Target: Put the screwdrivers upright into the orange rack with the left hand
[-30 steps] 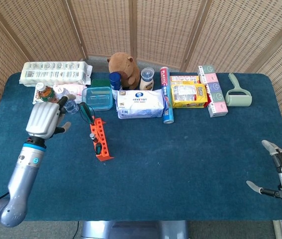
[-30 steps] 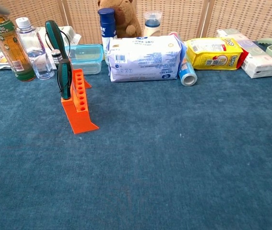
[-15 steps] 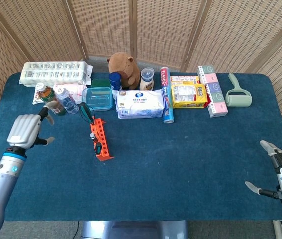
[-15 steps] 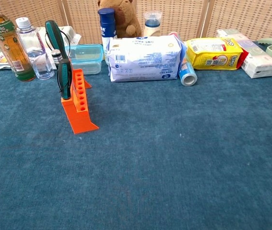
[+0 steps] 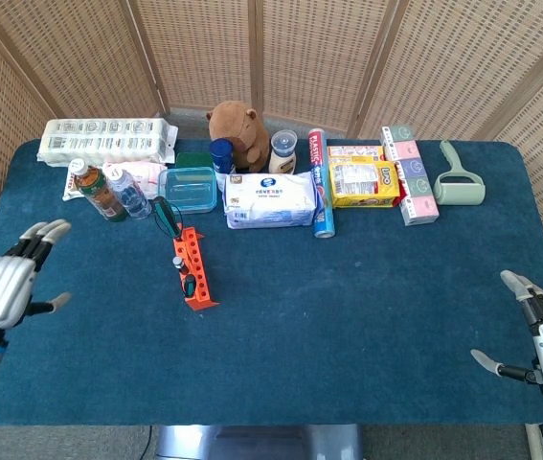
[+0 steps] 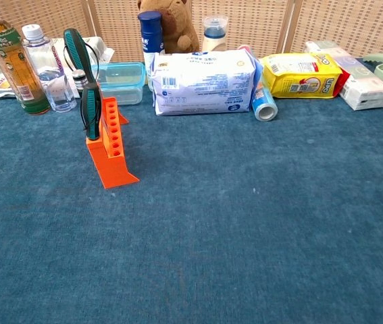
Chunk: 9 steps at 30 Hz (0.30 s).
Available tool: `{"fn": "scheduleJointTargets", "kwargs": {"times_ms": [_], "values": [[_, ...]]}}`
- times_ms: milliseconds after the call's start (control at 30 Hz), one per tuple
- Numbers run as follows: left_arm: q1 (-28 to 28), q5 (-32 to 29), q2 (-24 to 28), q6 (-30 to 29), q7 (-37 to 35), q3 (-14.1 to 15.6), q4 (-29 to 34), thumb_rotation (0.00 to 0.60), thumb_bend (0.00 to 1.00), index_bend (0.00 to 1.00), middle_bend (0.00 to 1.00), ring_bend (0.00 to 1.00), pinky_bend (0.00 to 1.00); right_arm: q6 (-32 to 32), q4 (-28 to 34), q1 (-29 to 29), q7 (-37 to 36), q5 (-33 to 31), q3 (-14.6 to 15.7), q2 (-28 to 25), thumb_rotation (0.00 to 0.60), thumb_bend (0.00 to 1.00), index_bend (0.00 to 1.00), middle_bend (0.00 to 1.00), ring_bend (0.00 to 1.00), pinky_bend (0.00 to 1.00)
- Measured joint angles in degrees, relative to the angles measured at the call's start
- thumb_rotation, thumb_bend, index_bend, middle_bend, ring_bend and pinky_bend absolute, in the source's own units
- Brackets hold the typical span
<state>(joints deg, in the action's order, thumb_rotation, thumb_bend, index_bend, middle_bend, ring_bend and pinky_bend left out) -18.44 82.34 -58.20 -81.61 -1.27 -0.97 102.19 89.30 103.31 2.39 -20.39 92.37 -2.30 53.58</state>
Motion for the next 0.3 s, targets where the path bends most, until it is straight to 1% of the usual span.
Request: {"fn": "scheduleJointTargets", "kwargs": {"times_ms": [67,167,300], "values": [[2.14,2.26,-0.3,-2.44,-0.58,1.32,-1.28,0.6,0.01,0.0,0.0,0.04,0.19,0.09,-0.04,-0.03,0.24,-0.22,-0.1,0.05,0.6,0.16,0.0,0.1,0.09,0.09],[5.13,3.98,-0.68,-5.81,-0.35,2.9,-2.16,0.6,0.01,0.0,0.0,0.03,0.18,0.33,-0.19,-0.18,0.84,-0.63,-0.24,0.14,0.6,0.16,0.0,0.1,0.09,0.09],[9.65,6.32,-1.81,-10.82,2.72,4.81,-2.32,0.6,0.02,0.0,0.0,0.03,0.18,1.81,-0.2,-0.97,2.13,-0.57,-0.23,0.31,0.6,0.16,0.0,0.1,0.09,0.09]]}}
